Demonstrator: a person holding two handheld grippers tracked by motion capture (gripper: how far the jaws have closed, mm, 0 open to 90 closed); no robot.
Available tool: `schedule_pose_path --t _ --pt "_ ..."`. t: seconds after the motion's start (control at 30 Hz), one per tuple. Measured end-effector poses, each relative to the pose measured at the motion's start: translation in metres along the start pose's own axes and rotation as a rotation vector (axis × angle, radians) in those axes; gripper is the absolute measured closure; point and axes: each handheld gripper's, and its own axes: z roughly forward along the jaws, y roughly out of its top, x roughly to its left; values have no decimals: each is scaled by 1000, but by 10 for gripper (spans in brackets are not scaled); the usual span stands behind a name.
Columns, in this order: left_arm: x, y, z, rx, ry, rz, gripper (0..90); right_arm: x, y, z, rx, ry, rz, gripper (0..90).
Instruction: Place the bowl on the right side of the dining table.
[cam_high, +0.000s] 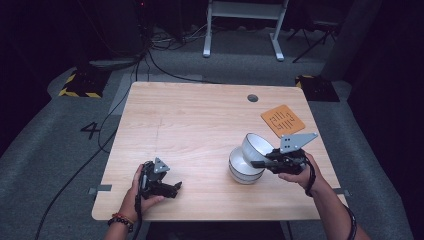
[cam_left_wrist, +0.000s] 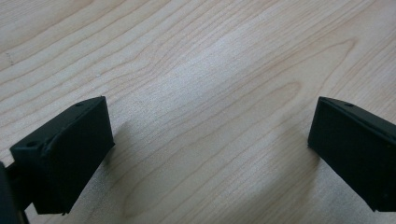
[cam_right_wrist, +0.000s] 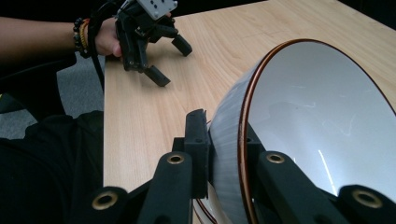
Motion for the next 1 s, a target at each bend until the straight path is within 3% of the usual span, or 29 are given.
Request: schedule_pose_path --t 0.37,0.67,1.0 --pt "0 0 0 2 -10 -3 1 -5 -4 -18 -12 -53 7 806" --pt "0 0 0 1 -10 -6 1 -13 -9 -38 -32 -122 22 806" --pt "0 0 0 1 -9 -5 1 -20 -15 -43 -35 -181 50 806"
